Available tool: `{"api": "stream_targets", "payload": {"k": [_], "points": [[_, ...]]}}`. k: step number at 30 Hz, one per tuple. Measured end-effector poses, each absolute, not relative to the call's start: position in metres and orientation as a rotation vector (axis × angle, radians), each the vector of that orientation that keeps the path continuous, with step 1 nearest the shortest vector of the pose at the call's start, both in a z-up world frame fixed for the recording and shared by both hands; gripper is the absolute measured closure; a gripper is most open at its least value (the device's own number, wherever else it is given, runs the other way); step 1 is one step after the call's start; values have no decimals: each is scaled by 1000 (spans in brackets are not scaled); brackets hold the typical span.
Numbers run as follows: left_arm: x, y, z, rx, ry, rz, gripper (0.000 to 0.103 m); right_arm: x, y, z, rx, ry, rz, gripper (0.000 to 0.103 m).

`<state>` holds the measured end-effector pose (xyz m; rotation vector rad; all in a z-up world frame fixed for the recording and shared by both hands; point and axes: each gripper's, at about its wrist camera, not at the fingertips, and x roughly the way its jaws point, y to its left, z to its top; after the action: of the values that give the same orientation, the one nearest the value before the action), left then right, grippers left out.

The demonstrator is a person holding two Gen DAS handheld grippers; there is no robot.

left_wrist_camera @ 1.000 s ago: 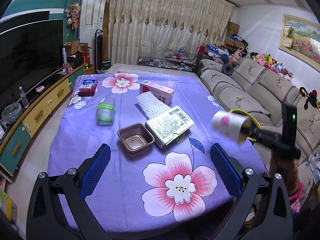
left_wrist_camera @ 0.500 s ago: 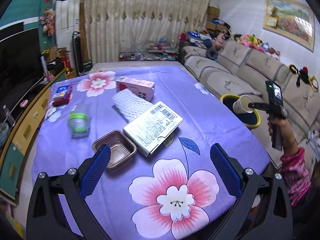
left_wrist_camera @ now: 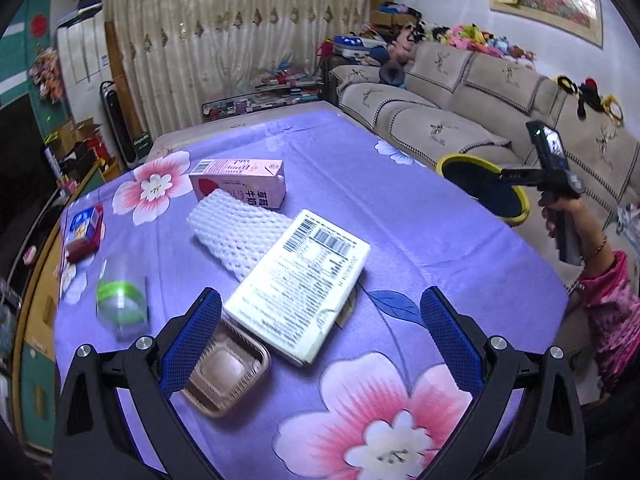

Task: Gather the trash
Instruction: 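Carry the paper cup into the bin and open the right gripper, then grasp the flat white barcode-printed package with the left gripper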

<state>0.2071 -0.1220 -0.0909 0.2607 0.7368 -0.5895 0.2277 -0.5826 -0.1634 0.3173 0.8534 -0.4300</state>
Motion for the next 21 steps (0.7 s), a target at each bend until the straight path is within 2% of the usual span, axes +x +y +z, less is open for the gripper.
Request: {"api": "stream_targets", "payload": {"k": [11,21], "points": [[240,-146,-114,451,766,-699,5,226,-528,-143,252,826,-304,50],[258,-164,-135,604,798,-653,5,219,-527,-143,263,823,-287,49]]}}
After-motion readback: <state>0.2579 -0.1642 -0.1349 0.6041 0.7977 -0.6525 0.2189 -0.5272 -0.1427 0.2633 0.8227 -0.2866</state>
